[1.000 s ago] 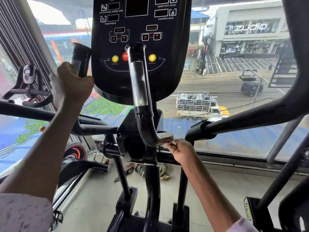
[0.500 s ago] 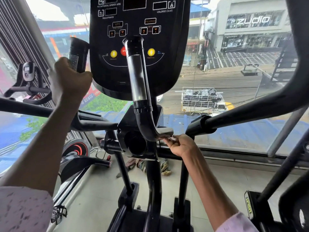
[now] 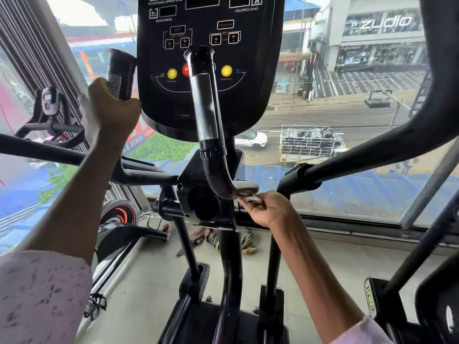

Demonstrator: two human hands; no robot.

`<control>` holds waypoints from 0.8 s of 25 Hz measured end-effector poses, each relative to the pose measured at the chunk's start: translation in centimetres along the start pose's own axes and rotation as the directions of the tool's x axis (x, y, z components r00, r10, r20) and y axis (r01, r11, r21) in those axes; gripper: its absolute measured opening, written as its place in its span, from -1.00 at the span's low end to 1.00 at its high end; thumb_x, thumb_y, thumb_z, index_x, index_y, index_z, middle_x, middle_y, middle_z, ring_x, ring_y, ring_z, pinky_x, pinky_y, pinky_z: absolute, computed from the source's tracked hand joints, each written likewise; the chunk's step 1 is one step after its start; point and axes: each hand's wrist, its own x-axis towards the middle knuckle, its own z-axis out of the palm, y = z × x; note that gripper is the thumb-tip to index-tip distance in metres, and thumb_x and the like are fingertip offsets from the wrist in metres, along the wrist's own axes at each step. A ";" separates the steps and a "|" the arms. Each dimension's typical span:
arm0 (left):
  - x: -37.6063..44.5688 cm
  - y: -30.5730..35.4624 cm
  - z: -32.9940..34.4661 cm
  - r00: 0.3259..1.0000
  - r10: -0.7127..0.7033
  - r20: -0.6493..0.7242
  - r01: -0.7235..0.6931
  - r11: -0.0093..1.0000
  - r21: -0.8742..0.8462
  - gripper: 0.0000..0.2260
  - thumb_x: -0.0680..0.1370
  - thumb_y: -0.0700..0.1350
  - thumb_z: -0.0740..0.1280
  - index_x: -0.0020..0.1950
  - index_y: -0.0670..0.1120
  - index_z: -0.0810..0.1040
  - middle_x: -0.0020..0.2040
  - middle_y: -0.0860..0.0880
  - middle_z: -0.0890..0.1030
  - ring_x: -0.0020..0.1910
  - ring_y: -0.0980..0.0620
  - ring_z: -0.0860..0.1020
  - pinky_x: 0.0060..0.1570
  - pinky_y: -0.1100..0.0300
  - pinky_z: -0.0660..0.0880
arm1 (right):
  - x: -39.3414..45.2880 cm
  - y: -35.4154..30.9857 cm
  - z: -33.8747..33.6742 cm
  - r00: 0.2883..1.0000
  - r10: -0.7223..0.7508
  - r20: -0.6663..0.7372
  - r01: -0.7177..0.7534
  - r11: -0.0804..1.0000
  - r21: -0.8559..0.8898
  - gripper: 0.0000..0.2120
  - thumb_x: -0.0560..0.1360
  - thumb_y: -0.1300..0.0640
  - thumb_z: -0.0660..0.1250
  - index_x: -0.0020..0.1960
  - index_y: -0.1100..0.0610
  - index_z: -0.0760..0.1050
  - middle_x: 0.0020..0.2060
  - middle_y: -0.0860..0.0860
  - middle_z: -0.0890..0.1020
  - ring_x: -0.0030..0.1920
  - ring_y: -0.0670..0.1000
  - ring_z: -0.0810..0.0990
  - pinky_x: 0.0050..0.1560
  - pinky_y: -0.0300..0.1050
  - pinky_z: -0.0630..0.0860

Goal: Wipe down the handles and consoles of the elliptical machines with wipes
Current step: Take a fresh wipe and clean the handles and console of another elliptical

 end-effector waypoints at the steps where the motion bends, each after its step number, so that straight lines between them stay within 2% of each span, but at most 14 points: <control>1: 0.0 0.0 -0.1 1.000 0.005 0.006 -0.005 1.000 0.001 -0.69 0.26 -0.04 0.26 -0.04 -0.09 0.53 -0.05 -0.17 0.61 -0.22 -0.15 0.54 -0.35 0.15 0.35 | 0.1 -0.3 0.2 1.000 0.015 -0.009 -0.015 1.000 0.014 -0.76 0.67 0.41 -0.05 0.07 0.43 0.38 0.10 0.36 0.55 0.33 0.30 0.50 0.39 0.21 0.40; 3: -0.1 0.0 -0.2 1.000 0.008 0.008 -0.008 1.000 0.003 -0.69 0.27 -0.05 0.26 -0.02 -0.10 0.52 -0.03 -0.18 0.61 -0.24 -0.13 0.50 -0.33 0.14 0.33 | 0.1 -0.6 0.9 0.999 -0.004 -0.053 0.005 1.000 0.013 -0.73 0.69 0.38 -0.07 0.21 0.42 0.37 0.12 0.35 0.56 0.35 0.31 0.50 0.40 0.19 0.40; 4: -0.1 0.1 -0.3 1.000 0.008 0.005 -0.008 1.000 0.002 -0.69 0.28 -0.05 0.26 -0.02 -0.10 0.52 -0.03 -0.18 0.61 -0.23 -0.12 0.48 -0.31 0.12 0.34 | -0.1 -0.4 1.3 0.998 -0.026 -0.058 0.026 1.000 -0.004 -0.72 0.68 0.38 -0.06 0.24 0.40 0.37 0.03 0.34 0.57 0.33 0.30 0.52 0.38 0.21 0.43; 6: -0.2 0.2 -0.3 1.000 0.008 0.001 -0.008 1.000 0.004 -0.70 0.28 -0.06 0.26 -0.03 -0.11 0.52 -0.05 -0.17 0.60 -0.23 -0.13 0.47 -0.29 0.10 0.35 | -1.6 0.1 1.4 0.999 -0.046 -0.014 0.046 0.999 -0.007 -0.75 0.66 0.43 -0.04 0.15 0.42 0.40 -0.10 0.32 0.55 0.22 0.29 0.57 0.34 0.24 0.45; 8: -0.5 0.3 -0.3 1.000 0.008 -0.012 -0.008 1.000 0.001 -0.71 0.28 -0.07 0.25 -0.04 -0.12 0.52 -0.09 -0.16 0.60 -0.25 -0.13 0.47 -0.31 0.10 0.35 | -3.4 0.7 1.2 0.998 -0.052 0.034 0.054 0.996 -0.064 -0.76 0.65 0.46 -0.02 0.07 0.43 0.42 -0.02 0.37 0.57 0.18 0.29 0.57 0.33 0.26 0.44; 11: -0.4 0.3 -0.2 1.000 0.011 -0.012 -0.011 1.000 0.003 -0.69 0.27 -0.06 0.25 -0.03 -0.11 0.52 -0.06 -0.17 0.61 -0.25 -0.13 0.50 -0.34 0.12 0.34 | -3.8 0.2 0.8 0.998 0.004 0.058 0.003 0.993 -0.119 -0.72 0.66 0.43 -0.03 0.21 0.45 0.41 0.21 0.38 0.56 0.29 0.33 0.54 0.32 0.27 0.46; 13: -0.4 0.4 -0.4 1.000 0.005 0.006 -0.004 1.000 -0.015 -0.68 0.26 -0.04 0.24 -0.02 -0.09 0.52 -0.05 -0.17 0.61 -0.22 -0.14 0.55 -0.34 0.11 0.38 | -3.8 -0.1 1.3 1.000 -0.013 0.027 0.015 0.994 -0.106 -0.74 0.66 0.43 -0.05 0.07 0.44 0.42 0.17 0.37 0.56 0.33 0.31 0.52 0.35 0.24 0.44; 15: -0.5 0.6 -0.6 1.000 -0.003 0.015 0.003 1.000 -0.013 -0.68 0.27 -0.05 0.26 -0.02 -0.09 0.52 -0.06 -0.16 0.62 -0.21 -0.15 0.57 -0.31 0.08 0.43 | -4.5 0.5 1.9 0.998 -0.013 0.067 0.018 0.997 -0.073 -0.76 0.64 0.46 -0.03 -0.04 0.44 0.40 0.05 0.39 0.57 0.33 0.31 0.52 0.37 0.20 0.44; 16: -0.7 0.8 -0.8 1.000 -0.005 0.014 0.005 1.000 0.006 -0.69 0.28 -0.06 0.27 -0.01 -0.09 0.52 -0.07 -0.15 0.62 -0.21 -0.15 0.55 -0.30 0.07 0.43 | -5.4 1.1 2.0 0.995 -0.004 0.104 0.011 0.998 -0.061 -0.78 0.63 0.48 -0.02 -0.01 0.46 0.41 0.05 0.40 0.58 0.31 0.33 0.53 0.32 0.18 0.49; 18: -0.9 0.8 -0.7 1.000 -0.011 0.002 0.011 0.999 0.034 -0.71 0.31 -0.07 0.29 0.01 -0.09 0.53 -0.05 -0.15 0.61 -0.19 -0.16 0.54 -0.27 0.06 0.41 | -6.8 1.7 1.6 0.984 0.014 0.177 0.014 0.987 -0.158 -0.75 0.60 0.51 0.02 0.16 0.52 0.42 0.16 0.46 0.56 0.21 0.40 0.57 0.07 0.19 0.63; 20: -1.0 0.8 -0.6 1.000 -0.013 -0.002 0.013 0.999 0.033 -0.71 0.31 -0.07 0.29 0.00 -0.08 0.52 -0.05 -0.15 0.61 -0.16 -0.19 0.55 -0.27 0.06 0.41 | -7.2 1.1 1.2 0.980 0.048 0.192 -0.009 0.979 -0.203 -0.70 0.59 0.51 0.03 0.25 0.53 0.40 0.20 0.48 0.54 0.19 0.42 0.58 0.03 0.22 0.65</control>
